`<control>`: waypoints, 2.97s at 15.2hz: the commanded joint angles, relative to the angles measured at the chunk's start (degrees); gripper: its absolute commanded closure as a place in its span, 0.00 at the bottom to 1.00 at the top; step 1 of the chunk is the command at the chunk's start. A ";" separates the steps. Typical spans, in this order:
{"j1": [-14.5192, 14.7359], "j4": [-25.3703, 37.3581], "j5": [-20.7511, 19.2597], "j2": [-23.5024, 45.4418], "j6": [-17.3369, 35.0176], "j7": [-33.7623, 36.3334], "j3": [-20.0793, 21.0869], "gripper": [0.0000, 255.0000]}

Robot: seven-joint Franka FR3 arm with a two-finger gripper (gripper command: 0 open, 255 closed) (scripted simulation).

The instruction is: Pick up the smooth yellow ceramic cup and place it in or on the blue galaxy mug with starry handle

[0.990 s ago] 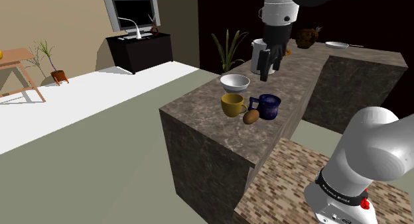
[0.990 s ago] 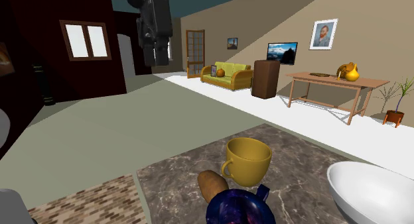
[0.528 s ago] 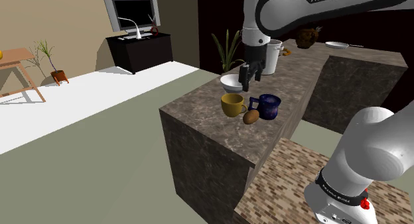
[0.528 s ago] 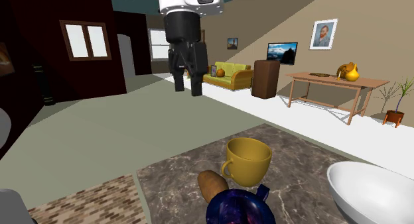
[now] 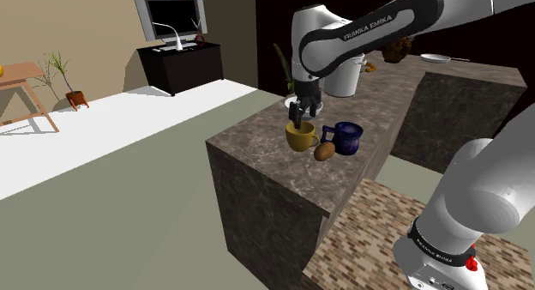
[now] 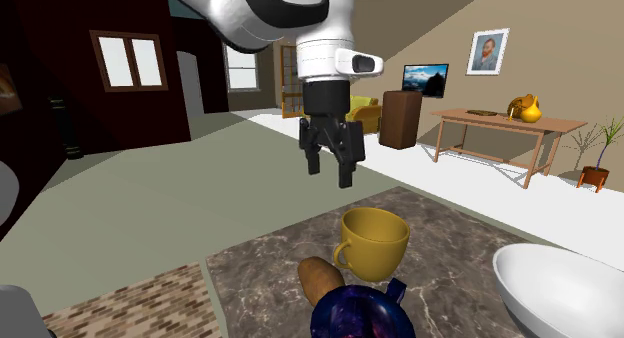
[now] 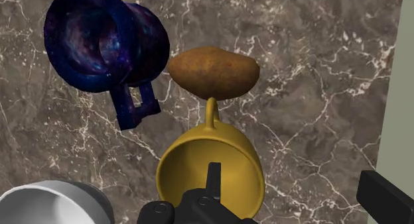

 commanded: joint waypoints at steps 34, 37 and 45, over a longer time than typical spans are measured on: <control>-0.69 3.29 -0.86 14.42 11.32 0.19 -0.67 1.00; -0.66 4.38 -0.65 13.20 9.02 -0.10 -0.64 1.00; -0.57 7.83 -0.19 10.49 2.88 -0.82 -0.58 1.00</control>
